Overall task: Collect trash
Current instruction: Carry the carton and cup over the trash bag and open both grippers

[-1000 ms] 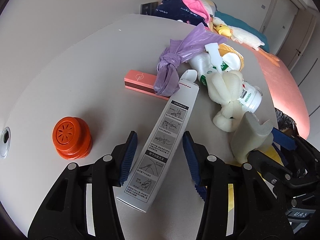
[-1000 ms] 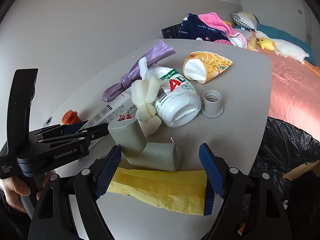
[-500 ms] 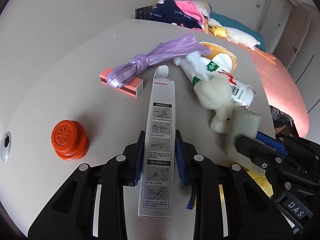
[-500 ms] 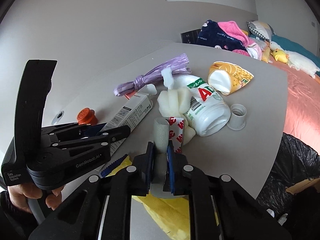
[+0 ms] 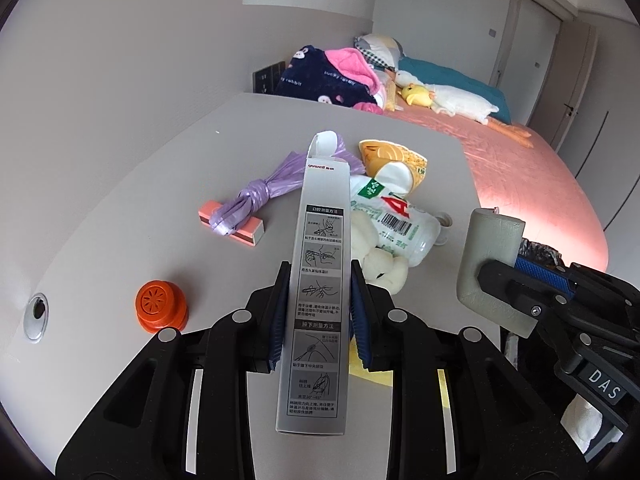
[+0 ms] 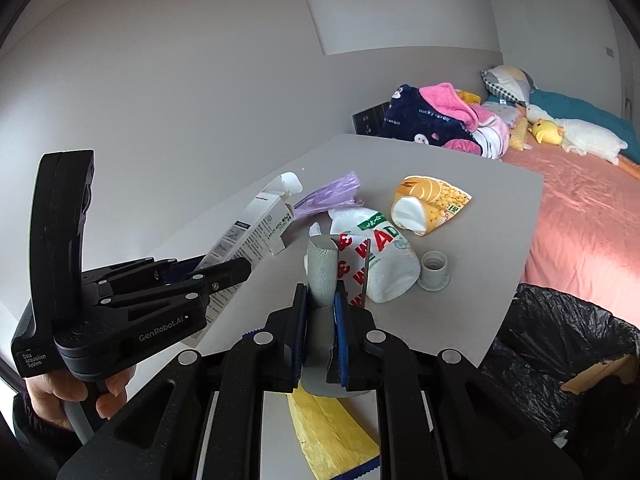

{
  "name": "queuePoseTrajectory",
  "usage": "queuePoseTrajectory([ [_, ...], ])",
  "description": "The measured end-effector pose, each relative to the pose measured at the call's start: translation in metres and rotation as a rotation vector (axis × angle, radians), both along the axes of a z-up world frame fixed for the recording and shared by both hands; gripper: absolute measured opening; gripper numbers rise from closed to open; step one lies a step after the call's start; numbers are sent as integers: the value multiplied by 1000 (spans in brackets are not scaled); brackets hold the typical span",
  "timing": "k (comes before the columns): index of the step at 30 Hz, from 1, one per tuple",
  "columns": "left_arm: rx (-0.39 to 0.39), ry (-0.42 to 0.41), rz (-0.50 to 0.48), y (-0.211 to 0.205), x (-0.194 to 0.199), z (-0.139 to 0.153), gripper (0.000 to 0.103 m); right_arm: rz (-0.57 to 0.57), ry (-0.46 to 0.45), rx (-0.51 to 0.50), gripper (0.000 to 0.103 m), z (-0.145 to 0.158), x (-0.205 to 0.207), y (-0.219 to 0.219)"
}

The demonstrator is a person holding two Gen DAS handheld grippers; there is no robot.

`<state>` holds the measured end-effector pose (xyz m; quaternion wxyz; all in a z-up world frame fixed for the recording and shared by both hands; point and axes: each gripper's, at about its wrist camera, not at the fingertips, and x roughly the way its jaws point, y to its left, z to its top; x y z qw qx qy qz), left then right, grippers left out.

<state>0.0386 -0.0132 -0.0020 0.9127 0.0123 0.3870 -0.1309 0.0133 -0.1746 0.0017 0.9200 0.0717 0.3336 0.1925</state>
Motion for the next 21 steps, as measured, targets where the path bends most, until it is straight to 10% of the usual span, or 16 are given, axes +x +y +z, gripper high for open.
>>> queuePoseTrajectory([
  [21, 3, -35, -106, -62, -28, 16, 28, -122, -27, 10, 14, 11, -32, -68],
])
